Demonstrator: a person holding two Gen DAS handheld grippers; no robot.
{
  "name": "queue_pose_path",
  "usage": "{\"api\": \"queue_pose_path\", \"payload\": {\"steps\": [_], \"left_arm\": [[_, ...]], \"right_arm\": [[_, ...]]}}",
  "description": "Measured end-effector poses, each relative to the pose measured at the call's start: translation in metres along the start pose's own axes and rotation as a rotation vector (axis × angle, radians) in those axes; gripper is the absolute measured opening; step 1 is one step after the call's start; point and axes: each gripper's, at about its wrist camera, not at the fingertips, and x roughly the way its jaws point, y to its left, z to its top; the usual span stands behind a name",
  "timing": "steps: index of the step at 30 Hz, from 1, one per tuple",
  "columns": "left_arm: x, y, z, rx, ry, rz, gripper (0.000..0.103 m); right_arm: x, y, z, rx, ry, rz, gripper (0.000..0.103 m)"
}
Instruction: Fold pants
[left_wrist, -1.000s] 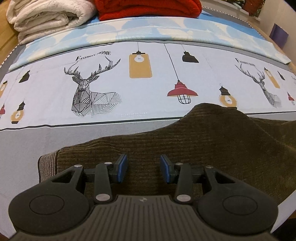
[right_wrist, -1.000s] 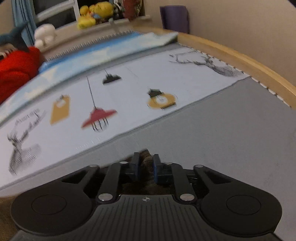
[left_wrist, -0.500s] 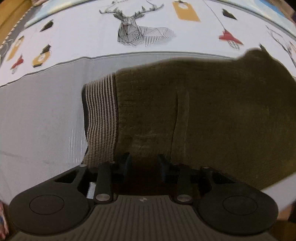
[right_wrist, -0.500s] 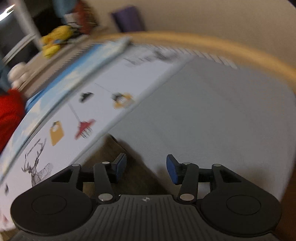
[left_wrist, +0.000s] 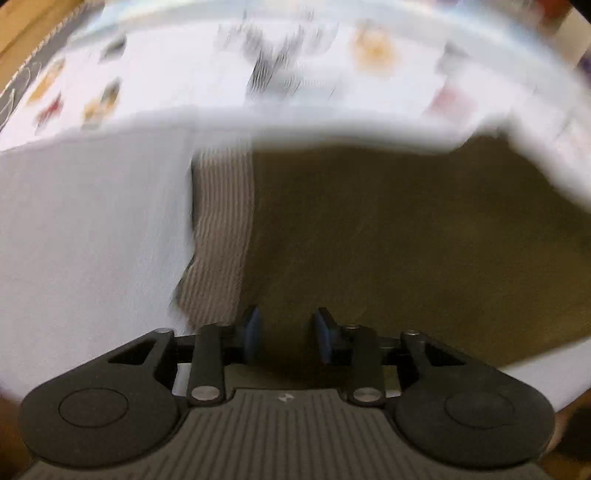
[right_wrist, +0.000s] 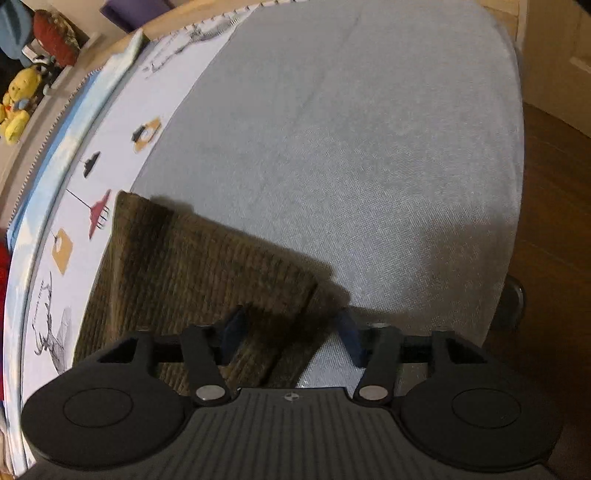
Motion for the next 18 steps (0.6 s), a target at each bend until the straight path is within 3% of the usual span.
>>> {"api": "queue_pose_path", "payload": {"steps": [1, 3, 9, 11, 13, 14, 15, 17, 18], "left_arm": [[0.003, -0.007, -0.003, 0.058, 0.005, 0.021, 0.024], [-0.006, -0.015, -0.002, 0.073, -0.026, 0.029, 0.027], [-0.040, -0.042, 0.003, 0.079, -0.161, -0.082, 0.031], [-0.047, -0.057, 0.005, 0.109, -0.190, -0.137, 0.032], [-0.046, -0.067, 0.004, 0.152, -0.193, -0.174, 0.034], [-0.043, -0.074, 0.003, 0.183, -0.176, -0.189, 0.037], [-0.037, -0.079, 0.002, 0.211, -0.147, -0.197, 0.043], [-0.014, -0.092, -0.003, 0.288, -0.026, -0.167, 0.049], [-0.002, -0.099, -0.009, 0.349, 0.030, -0.124, 0.050]], "right_arm": [[-0.003, 0.001, 0.000, -0.006, -0.024, -0.007, 0.019], [-0.010, -0.005, 0.002, 0.037, -0.058, 0.007, 0.017], [-0.008, -0.012, -0.004, 0.119, -0.086, -0.017, 0.020], [-0.002, -0.009, -0.004, 0.124, -0.064, -0.033, 0.039], [0.003, -0.006, -0.005, 0.112, -0.040, -0.017, 0.051], [0.004, -0.002, -0.006, 0.089, -0.040, -0.013, 0.052], [0.005, 0.002, -0.007, 0.057, -0.041, -0.016, 0.051], [0.004, 0.003, -0.008, 0.041, -0.051, -0.022, 0.024], [0.003, 0.002, -0.008, 0.053, -0.056, -0.016, 0.020]]}}
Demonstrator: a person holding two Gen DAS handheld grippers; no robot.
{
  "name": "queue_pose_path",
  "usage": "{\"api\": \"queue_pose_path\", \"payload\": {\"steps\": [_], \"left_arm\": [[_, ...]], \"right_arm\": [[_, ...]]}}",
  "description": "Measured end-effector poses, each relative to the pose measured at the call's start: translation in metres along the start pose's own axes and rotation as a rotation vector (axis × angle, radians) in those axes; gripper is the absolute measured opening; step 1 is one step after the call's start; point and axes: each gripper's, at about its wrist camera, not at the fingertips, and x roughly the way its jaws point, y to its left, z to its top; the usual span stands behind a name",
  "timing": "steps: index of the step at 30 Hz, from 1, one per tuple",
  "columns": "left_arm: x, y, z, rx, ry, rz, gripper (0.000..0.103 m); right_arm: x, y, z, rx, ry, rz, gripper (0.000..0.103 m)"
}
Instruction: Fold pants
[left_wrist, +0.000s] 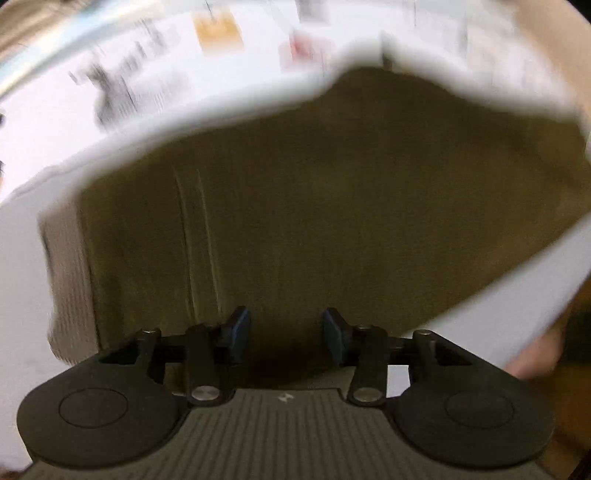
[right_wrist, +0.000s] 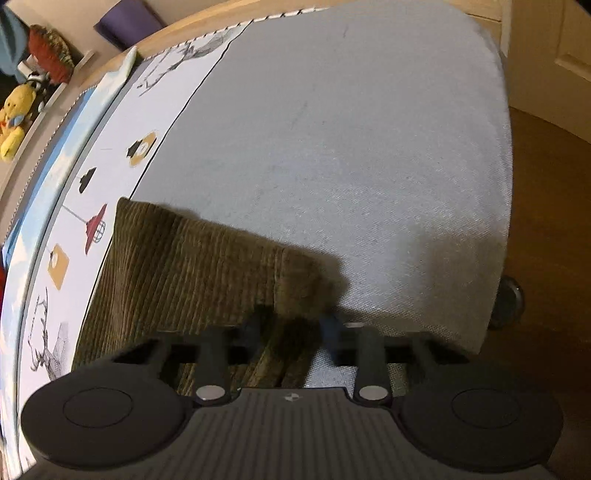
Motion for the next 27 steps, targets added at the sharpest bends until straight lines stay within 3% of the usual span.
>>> {"api": "queue_pose_path", "payload": {"steps": [2, 5, 10, 14, 17, 20, 23, 25, 27], "left_arm": [[0.000, -0.011, 0.000, 0.072, -0.006, 0.033, 0.051], [-0.016, -0.002, 0.006, -0.011, -0.061, 0.019, 0.051], [-0.041, 0.015, 0.017, -0.117, -0.192, 0.010, 0.051], [-0.048, 0.020, 0.025, -0.152, -0.234, 0.014, 0.051], [-0.051, 0.026, 0.028, -0.184, -0.256, 0.006, 0.051], [-0.057, 0.035, 0.025, -0.209, -0.268, 0.003, 0.051], [-0.054, 0.043, 0.022, -0.221, -0.268, 0.004, 0.051], [-0.053, 0.049, 0.017, -0.234, -0.261, 0.003, 0.051], [-0.051, 0.052, 0.014, -0.235, -0.254, 0.009, 0.051]], "right_arm": [[-0.007, -0.003, 0.000, 0.029, -0.022, 0.008, 0.016], [-0.029, 0.016, -0.007, 0.002, -0.101, 0.008, 0.015], [-0.088, 0.101, -0.048, -0.304, -0.320, 0.117, 0.014], [-0.143, 0.187, -0.135, -0.658, -0.471, 0.320, 0.014], [-0.170, 0.239, -0.231, -0.941, -0.511, 0.514, 0.014], [-0.174, 0.265, -0.329, -1.208, -0.452, 0.690, 0.014], [-0.151, 0.269, -0.429, -1.535, -0.289, 0.805, 0.014], [-0.117, 0.254, -0.488, -1.784, -0.122, 0.777, 0.014], [-0.094, 0.233, -0.520, -1.942, -0.051, 0.715, 0.015]]}}
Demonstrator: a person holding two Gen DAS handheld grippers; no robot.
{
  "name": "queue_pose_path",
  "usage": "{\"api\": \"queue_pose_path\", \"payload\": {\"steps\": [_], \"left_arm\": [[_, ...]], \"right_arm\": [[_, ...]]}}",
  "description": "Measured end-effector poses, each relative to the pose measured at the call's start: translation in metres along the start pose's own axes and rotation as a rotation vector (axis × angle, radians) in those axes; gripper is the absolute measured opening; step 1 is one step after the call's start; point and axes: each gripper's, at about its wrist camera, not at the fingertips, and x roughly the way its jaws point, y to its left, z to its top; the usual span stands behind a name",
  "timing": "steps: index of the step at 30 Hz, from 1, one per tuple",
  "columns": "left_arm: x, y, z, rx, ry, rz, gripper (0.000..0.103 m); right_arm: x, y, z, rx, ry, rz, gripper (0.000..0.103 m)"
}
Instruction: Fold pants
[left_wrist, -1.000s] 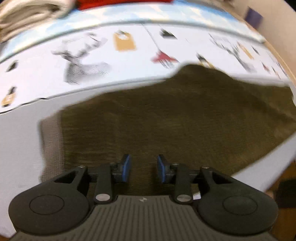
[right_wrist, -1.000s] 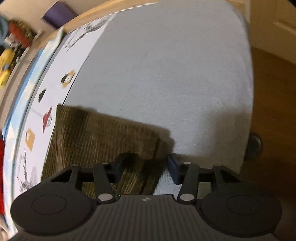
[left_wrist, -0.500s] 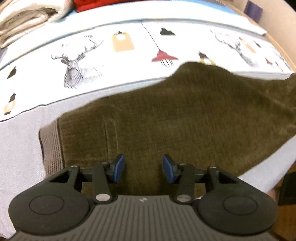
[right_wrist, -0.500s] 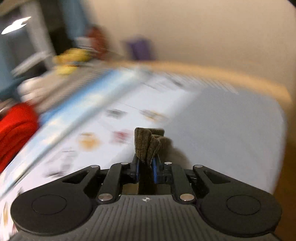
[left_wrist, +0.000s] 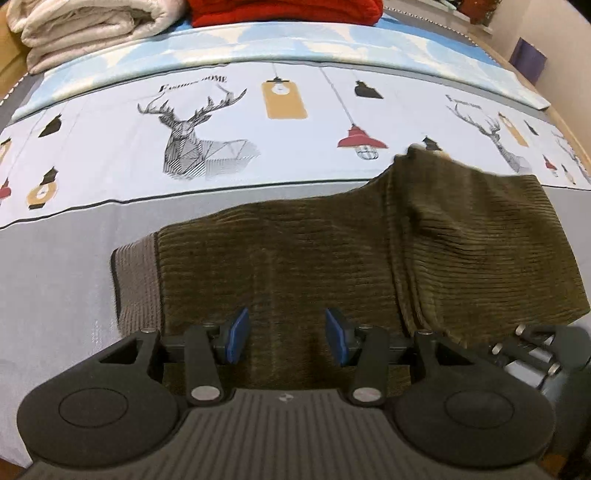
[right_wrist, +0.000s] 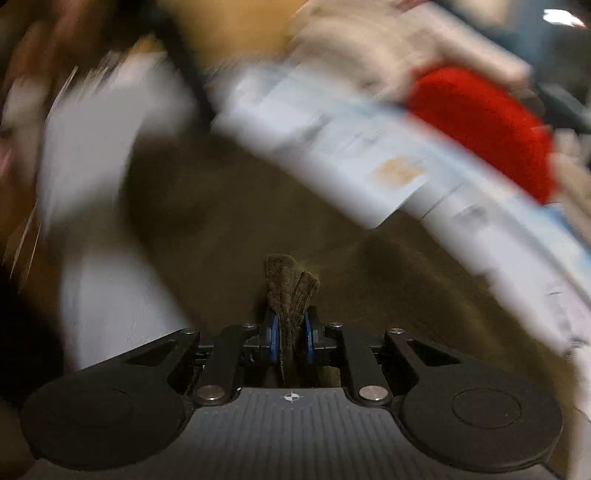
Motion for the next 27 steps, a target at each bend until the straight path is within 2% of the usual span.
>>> {"api": "queue_pose_path", "payload": {"steps": [2, 6, 9, 11, 12, 15, 17, 19, 21, 23, 24, 25, 27], "left_arm": [[0.001, 0.003, -0.002, 0.008, 0.000, -0.002, 0.051], [0.001, 0.007, -0.002, 0.012, 0.002, -0.004, 0.051], [0.003, 0.005, 0.001, -0.007, 0.006, -0.025, 0.051], [0.003, -0.003, 0.004, 0.003, 0.003, -0.047, 0.051], [0.003, -0.008, 0.005, 0.011, 0.002, -0.056, 0.051], [0.005, -0.024, 0.009, 0.039, 0.001, -0.084, 0.052], [0.007, -0.036, 0.012, 0.055, 0.005, -0.100, 0.052], [0.010, -0.050, 0.015, 0.076, 0.008, -0.121, 0.052], [0.013, -0.066, 0.018, 0.103, 0.011, -0.142, 0.052], [0.016, -0.083, 0.019, 0.140, 0.015, -0.166, 0.052], [0.019, -0.092, 0.020, 0.166, 0.021, -0.178, 0.053], [0.023, -0.100, 0.019, 0.197, 0.031, -0.190, 0.053], [0.034, -0.116, 0.015, 0.266, 0.074, -0.197, 0.053]], "right_arm": [[-0.001, 0.015, -0.001, -0.115, -0.010, -0.055, 0.014], [-0.017, 0.002, 0.008, -0.095, -0.043, -0.049, 0.014], [-0.020, -0.001, 0.000, -0.107, -0.010, 0.004, 0.028], [-0.030, -0.002, -0.005, -0.059, 0.013, 0.088, 0.040], [-0.038, -0.002, -0.007, -0.025, 0.001, 0.101, 0.042], [-0.064, -0.041, -0.011, 0.175, -0.056, 0.081, 0.048], [-0.085, -0.078, -0.023, 0.339, -0.102, -0.015, 0.061], [-0.100, -0.112, -0.038, 0.486, -0.111, -0.153, 0.067], [-0.116, -0.147, -0.065, 0.661, -0.077, -0.302, 0.068], [-0.119, -0.177, -0.095, 0.812, 0.037, -0.411, 0.069], [-0.117, -0.188, -0.111, 0.883, 0.109, -0.434, 0.069], [-0.113, -0.198, -0.124, 0.952, 0.153, -0.411, 0.070], [-0.106, -0.211, -0.152, 1.111, 0.185, -0.258, 0.069]]}}
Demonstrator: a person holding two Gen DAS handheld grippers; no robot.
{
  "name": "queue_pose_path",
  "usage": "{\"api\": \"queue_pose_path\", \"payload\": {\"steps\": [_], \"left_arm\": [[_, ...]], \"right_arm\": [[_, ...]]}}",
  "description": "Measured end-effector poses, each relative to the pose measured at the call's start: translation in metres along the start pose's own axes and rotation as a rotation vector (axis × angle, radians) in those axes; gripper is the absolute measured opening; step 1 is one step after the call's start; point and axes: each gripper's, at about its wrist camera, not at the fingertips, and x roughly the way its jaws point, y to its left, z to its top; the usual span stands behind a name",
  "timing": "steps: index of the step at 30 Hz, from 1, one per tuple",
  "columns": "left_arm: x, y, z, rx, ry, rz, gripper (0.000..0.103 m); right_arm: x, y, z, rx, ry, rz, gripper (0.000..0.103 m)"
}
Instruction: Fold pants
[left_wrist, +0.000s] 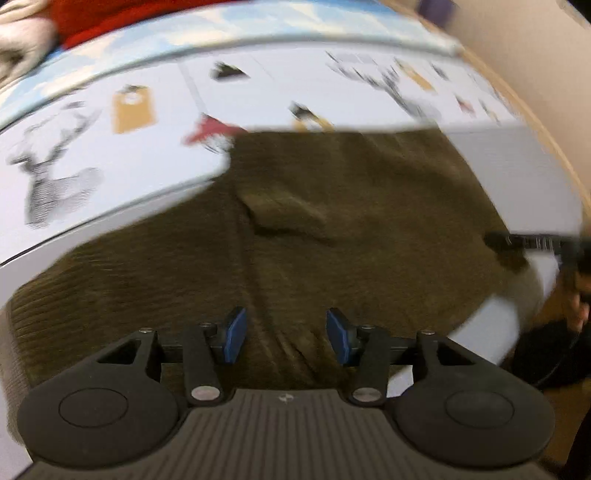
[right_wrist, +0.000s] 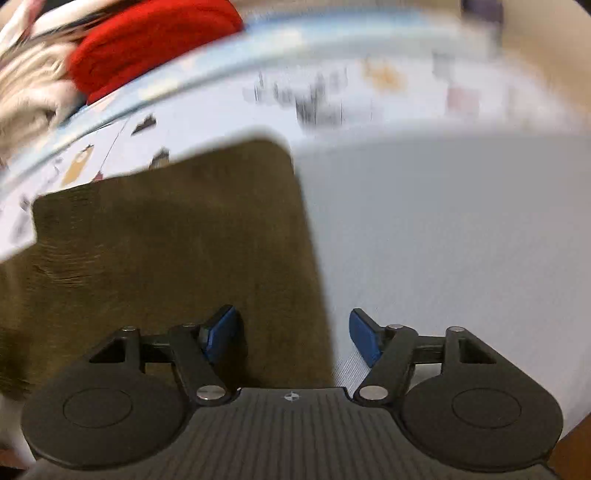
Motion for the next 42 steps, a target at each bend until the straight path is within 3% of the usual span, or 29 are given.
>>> {"api": "queue_pose_path", "payload": {"steps": [3, 5, 9, 11, 14, 17, 20, 22, 23, 27, 30, 32, 34, 37, 42], "left_arm": [[0.029, -0.016, -0.007, 0.102, 0.123, 0.057, 0.053], [0.037, -0.020, -0.009, 0.123, 0.140, 0.068, 0.053], [0.039, -0.018, -0.007, 0.111, 0.140, 0.071, 0.053], [0.039, -0.018, -0.004, 0.120, 0.141, 0.075, 0.053], [0.037, -0.019, -0.002, 0.119, 0.129, 0.056, 0.054], [0.036, -0.023, -0.003, 0.144, 0.120, 0.041, 0.055], [0.037, -0.026, -0.001, 0.164, 0.122, 0.046, 0.056], [0.033, -0.025, 0.003, 0.160, 0.110, 0.049, 0.057], [0.030, -0.023, 0.006, 0.151, 0.094, 0.048, 0.057], [0.013, -0.017, 0.029, 0.077, -0.017, 0.037, 0.057], [0.009, -0.018, 0.049, 0.016, -0.092, 0.037, 0.053], [0.011, -0.022, 0.061, -0.017, -0.123, 0.033, 0.043], [0.015, -0.026, 0.074, -0.039, -0.143, 0.032, 0.032], [0.023, -0.029, 0.089, -0.064, -0.166, 0.035, 0.028], [0.041, -0.027, 0.109, -0.084, -0.172, 0.041, 0.028]], "right_arm": [[0.010, -0.009, -0.004, 0.073, 0.048, 0.077, 0.069], [0.009, -0.004, -0.006, 0.036, 0.042, 0.085, 0.066], [0.001, -0.001, -0.004, 0.040, 0.026, 0.105, 0.046], [-0.004, -0.006, -0.004, 0.078, 0.009, 0.115, 0.027], [-0.017, -0.009, 0.005, 0.107, -0.066, 0.106, 0.017], [-0.026, -0.008, 0.008, 0.092, -0.108, 0.048, 0.016], [-0.011, -0.024, 0.002, 0.173, -0.016, 0.012, 0.019], [-0.011, -0.025, -0.002, 0.178, -0.009, -0.010, 0.027], [-0.015, -0.022, -0.002, 0.165, -0.022, -0.027, 0.034], [-0.044, -0.004, -0.002, 0.026, -0.179, -0.133, 0.036], [-0.057, 0.014, -0.003, -0.120, -0.275, -0.060, 0.036], [-0.058, 0.027, -0.009, -0.225, -0.295, 0.001, 0.036], [-0.046, 0.032, -0.013, -0.273, -0.214, 0.074, 0.035], [-0.011, 0.026, -0.025, -0.332, 0.013, 0.047, 0.034], [-0.013, 0.017, -0.022, -0.348, -0.003, 0.086, 0.033]]}}
